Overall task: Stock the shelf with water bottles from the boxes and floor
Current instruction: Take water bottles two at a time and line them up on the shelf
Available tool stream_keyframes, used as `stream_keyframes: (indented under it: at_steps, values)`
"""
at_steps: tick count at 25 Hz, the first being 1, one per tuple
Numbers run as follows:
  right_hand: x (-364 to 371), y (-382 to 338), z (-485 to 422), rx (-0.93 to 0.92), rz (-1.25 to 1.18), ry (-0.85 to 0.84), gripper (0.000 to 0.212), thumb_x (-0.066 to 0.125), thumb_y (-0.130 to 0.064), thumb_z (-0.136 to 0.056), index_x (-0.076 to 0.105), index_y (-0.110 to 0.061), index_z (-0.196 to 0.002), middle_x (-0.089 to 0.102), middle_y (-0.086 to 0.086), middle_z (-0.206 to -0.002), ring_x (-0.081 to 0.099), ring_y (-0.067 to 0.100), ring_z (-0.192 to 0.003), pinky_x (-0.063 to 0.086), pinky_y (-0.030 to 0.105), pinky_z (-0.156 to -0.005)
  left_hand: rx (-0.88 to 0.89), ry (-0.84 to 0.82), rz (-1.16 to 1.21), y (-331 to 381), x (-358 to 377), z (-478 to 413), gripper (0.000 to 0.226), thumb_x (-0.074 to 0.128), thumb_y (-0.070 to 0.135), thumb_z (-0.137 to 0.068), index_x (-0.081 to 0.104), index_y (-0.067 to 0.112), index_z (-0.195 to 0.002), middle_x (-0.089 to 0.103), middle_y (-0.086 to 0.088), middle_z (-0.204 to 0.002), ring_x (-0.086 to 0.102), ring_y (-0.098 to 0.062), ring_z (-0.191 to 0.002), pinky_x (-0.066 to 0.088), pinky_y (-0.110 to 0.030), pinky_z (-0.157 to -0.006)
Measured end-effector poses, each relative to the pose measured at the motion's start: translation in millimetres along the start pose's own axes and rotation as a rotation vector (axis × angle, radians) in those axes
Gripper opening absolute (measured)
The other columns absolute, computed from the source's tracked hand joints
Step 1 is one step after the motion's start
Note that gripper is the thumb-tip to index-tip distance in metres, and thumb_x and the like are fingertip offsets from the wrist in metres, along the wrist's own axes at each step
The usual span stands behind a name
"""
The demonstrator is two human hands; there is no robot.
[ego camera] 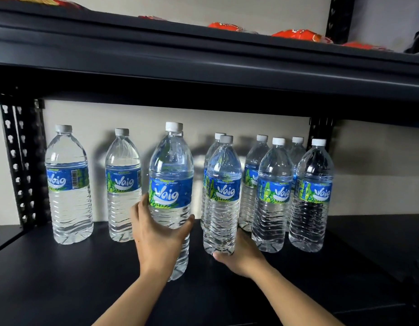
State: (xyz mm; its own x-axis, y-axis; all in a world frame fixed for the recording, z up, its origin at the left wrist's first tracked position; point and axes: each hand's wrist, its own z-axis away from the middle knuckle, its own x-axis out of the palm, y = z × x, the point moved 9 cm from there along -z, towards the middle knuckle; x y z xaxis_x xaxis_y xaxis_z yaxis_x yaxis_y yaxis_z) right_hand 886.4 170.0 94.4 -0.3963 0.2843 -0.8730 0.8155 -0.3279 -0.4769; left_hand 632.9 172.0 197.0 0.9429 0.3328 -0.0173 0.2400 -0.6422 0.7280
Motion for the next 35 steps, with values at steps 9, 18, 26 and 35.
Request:
stream_keyframes:
  at_steps: [9, 18, 26, 35]
  values:
    - [23, 13, 13, -0.018, 0.277, -0.098, 0.098, 0.026, -0.074, -0.090, 0.009, -0.003, -0.156, 0.002, 0.012, -0.165, -0.001, 0.022, -0.152, 0.003, 0.037, -0.123, -0.023, 0.059, -0.003, -7, 17, -12, 0.097, 0.091, 0.026, -0.056, 0.043, 0.008, -0.138, 0.047, -0.007, -0.125, 0.040, -0.012, -0.116, 0.018, -0.004, -0.092]
    - [21, 13, 11, -0.017, 0.276, -0.084, 0.100, 0.032, -0.076, -0.088, 0.012, -0.005, -0.156, 0.004, 0.010, -0.165, 0.001, 0.021, -0.152, 0.004, 0.036, -0.123, -0.026, 0.030, -0.078, -31, 28, 2, 0.099, 0.091, 0.030, -0.055, 0.042, 0.009, -0.138, 0.046, -0.006, -0.122, 0.046, -0.019, -0.116, 0.025, -0.013, -0.096]
    - [18, 11, 11, -0.039, 0.243, -0.062, 0.101, 0.036, -0.079, -0.085, 0.017, -0.008, -0.156, 0.007, 0.008, -0.165, 0.005, 0.021, -0.152, 0.007, 0.035, -0.122, -0.178, -0.359, 0.013, -73, 42, 25, 0.132, 0.095, 0.032, -0.049, 0.011, 0.020, -0.150, 0.028, 0.006, -0.145, 0.027, 0.000, -0.134, 0.023, -0.018, -0.113]
    - [17, 11, 13, -0.035, 0.242, -0.058, 0.100, 0.035, -0.079, -0.086, 0.017, -0.010, -0.156, 0.007, 0.006, -0.165, 0.005, 0.019, -0.152, 0.007, 0.035, -0.123, -0.335, -0.471, -0.133, -108, 36, 35, 0.082, 0.092, 0.035, -0.051, 0.049, 0.028, -0.120, 0.060, 0.010, -0.113, 0.058, -0.011, -0.108, 0.047, -0.027, -0.092]
